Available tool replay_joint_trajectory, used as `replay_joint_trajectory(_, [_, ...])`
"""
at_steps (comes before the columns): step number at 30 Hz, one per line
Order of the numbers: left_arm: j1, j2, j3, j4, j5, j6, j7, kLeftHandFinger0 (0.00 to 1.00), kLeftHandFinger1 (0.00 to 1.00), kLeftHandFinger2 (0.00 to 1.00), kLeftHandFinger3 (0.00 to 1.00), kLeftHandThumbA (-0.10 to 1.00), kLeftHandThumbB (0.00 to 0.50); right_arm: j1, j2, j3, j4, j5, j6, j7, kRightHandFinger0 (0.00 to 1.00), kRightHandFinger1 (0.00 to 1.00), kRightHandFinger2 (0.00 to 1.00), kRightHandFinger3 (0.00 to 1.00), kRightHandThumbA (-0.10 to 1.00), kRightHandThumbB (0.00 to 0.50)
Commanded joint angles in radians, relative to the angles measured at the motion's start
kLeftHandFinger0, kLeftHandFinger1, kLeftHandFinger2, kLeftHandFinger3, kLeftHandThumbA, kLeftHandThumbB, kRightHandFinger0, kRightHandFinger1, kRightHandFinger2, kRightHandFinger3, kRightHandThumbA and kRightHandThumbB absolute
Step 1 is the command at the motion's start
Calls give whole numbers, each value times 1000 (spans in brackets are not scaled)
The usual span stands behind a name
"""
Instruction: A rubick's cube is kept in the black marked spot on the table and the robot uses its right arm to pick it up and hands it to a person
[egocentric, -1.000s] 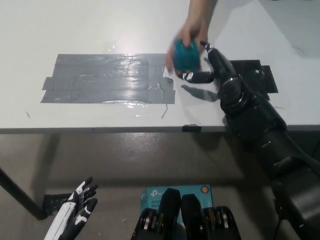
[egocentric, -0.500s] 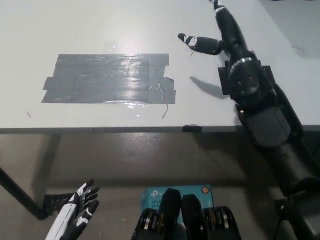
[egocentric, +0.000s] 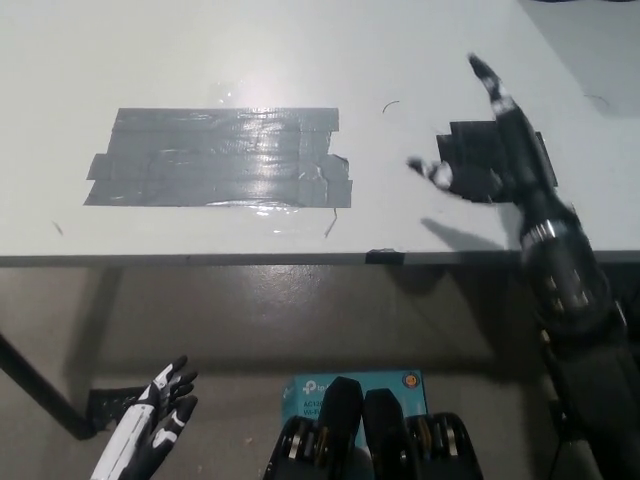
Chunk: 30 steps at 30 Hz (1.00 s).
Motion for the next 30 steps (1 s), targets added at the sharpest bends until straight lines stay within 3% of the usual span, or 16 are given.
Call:
replay_joint_trajectory(1, [-91,23,5,20,7,-18,-8,940,941,934,1000,886,298,321,-136,-153,-992,158,18,75,1000,1000,1000,1000,964,488])
replay_joint_trajectory(3, [-96,27,2,29,18,-29,-6,945,940,934,1000,900,291,436,-134,-149,-988,158,-71,50,1000,1000,1000,1000,963,485])
replay_joint_trajectory(10, [-94,25,6,52,-2,-56,-8,939,940,929,999,897,307,603,-124,-148,-830,165,-201,27,1000,1000,1000,1000,987,471])
replay_joint_trajectory(14, [-97,27,7,59,0,-61,-6,928,941,934,994,912,317,620,-106,-137,-695,178,-254,20,1000,1000,1000,1000,987,442])
replay_joint_trajectory(19, [-97,27,7,74,5,-72,-3,928,936,932,990,922,328,602,-75,-130,-352,219,-371,37,1000,1000,1000,1000,955,329])
replay_joint_trajectory(26, [-106,18,-3,89,7,-87,-4,925,936,933,995,904,303,575,-54,-135,-84,279,-433,74,1000,1000,1000,1000,955,318])
replay_joint_trajectory(30, [-117,14,2,91,-7,-70,-7,945,985,999,1000,904,296,566,-52,-139,-54,303,-454,90,1000,1000,1000,1000,986,302])
